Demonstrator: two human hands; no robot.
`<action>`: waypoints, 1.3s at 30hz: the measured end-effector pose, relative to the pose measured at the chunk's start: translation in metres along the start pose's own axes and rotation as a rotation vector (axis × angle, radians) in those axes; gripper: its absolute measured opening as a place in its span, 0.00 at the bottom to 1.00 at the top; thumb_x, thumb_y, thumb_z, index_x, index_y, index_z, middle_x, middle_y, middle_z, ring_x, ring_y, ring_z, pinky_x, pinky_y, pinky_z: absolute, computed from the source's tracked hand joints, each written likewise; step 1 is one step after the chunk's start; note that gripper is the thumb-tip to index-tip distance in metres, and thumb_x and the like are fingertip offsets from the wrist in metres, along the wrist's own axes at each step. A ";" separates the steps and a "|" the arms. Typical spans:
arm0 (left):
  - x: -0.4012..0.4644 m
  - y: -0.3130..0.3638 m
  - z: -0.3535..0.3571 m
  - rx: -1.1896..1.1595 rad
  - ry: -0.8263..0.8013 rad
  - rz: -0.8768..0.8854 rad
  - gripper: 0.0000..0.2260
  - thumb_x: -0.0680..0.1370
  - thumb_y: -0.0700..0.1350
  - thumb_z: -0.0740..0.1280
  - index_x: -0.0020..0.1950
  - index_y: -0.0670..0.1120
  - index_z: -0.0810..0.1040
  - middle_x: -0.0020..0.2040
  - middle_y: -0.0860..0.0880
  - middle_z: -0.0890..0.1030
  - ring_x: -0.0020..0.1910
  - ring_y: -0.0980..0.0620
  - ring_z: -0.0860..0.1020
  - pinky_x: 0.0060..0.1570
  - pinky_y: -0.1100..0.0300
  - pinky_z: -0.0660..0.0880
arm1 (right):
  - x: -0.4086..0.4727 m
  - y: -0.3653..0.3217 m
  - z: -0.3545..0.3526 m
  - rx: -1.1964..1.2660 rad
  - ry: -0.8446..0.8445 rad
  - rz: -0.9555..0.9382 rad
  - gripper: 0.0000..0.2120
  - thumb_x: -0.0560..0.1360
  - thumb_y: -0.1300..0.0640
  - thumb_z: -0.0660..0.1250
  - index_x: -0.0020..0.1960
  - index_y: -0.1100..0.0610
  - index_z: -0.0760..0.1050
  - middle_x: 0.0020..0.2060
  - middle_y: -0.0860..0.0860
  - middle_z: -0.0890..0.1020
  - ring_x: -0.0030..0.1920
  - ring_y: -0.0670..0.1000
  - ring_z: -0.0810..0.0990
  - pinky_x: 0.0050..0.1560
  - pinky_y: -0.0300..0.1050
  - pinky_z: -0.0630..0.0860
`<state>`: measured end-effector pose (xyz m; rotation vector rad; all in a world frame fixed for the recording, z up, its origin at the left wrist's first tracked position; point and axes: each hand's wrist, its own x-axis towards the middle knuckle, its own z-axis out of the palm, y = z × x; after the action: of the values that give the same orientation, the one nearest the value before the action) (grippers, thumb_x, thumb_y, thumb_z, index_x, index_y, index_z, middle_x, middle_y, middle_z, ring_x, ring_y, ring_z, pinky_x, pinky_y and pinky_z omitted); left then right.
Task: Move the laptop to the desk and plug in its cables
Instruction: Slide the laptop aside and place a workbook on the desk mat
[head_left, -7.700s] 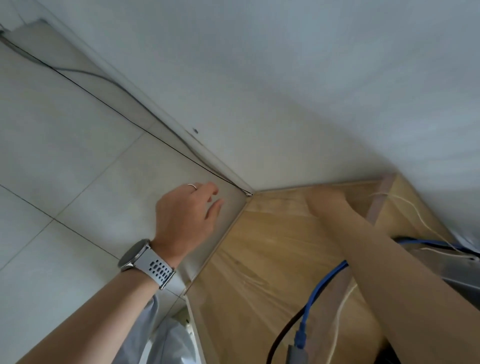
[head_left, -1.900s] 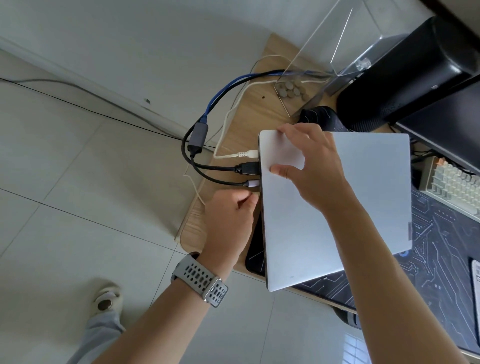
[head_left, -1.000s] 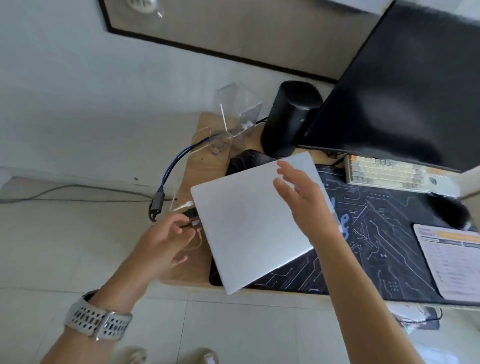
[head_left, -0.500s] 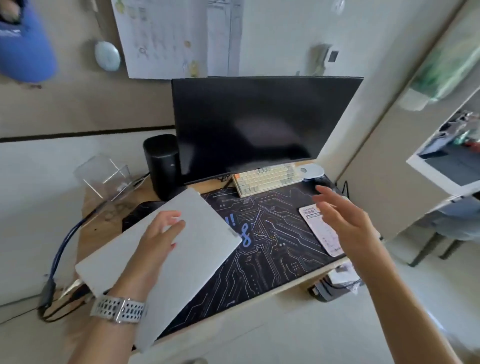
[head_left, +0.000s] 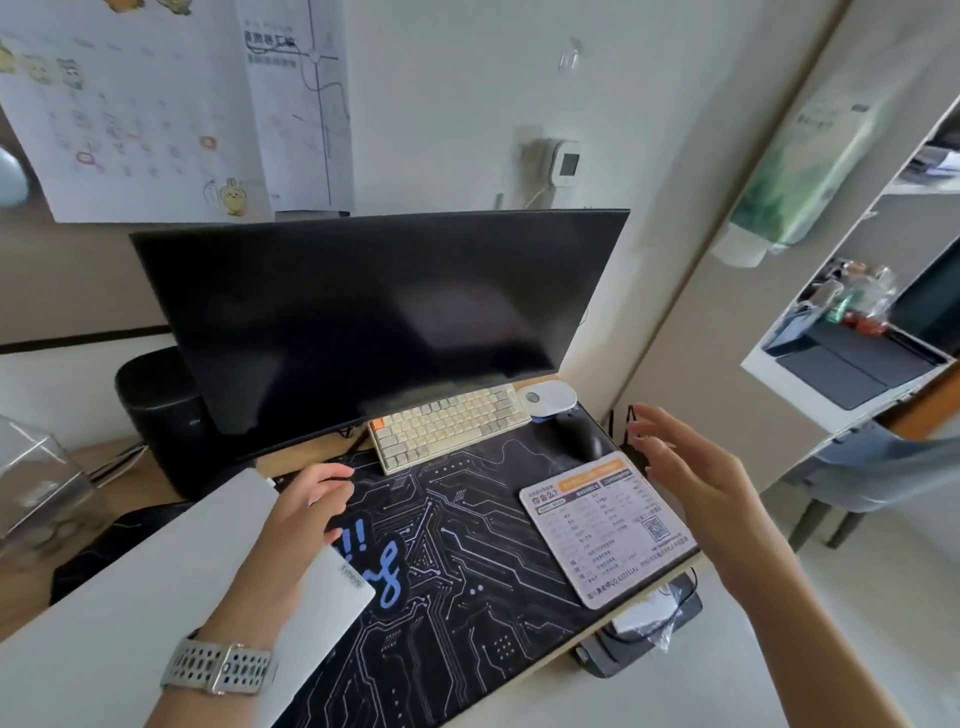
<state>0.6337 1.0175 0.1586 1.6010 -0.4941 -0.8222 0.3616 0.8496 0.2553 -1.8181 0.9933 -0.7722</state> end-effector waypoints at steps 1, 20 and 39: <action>0.007 0.005 0.011 -0.006 -0.002 0.010 0.06 0.80 0.44 0.63 0.54 0.52 0.77 0.55 0.52 0.78 0.59 0.52 0.75 0.56 0.55 0.71 | 0.008 0.000 -0.009 -0.004 0.008 -0.021 0.14 0.77 0.53 0.62 0.60 0.39 0.73 0.53 0.41 0.80 0.55 0.40 0.79 0.56 0.41 0.73; -0.045 0.089 0.130 -0.030 0.319 0.300 0.06 0.79 0.45 0.63 0.52 0.51 0.79 0.57 0.45 0.79 0.56 0.51 0.77 0.55 0.55 0.73 | 0.105 0.018 -0.086 0.219 -0.323 -0.283 0.21 0.75 0.42 0.60 0.66 0.45 0.71 0.57 0.43 0.79 0.59 0.43 0.77 0.63 0.48 0.74; -0.133 0.043 0.140 0.007 0.678 0.216 0.05 0.72 0.50 0.65 0.46 0.55 0.78 0.52 0.50 0.79 0.52 0.53 0.76 0.51 0.55 0.71 | 0.091 0.024 -0.048 0.345 -0.623 -0.271 0.16 0.79 0.48 0.59 0.66 0.46 0.72 0.56 0.40 0.80 0.60 0.39 0.76 0.62 0.44 0.73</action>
<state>0.4478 1.0096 0.2257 1.6790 -0.1716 -0.0883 0.3594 0.7441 0.2620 -1.7347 0.1989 -0.4439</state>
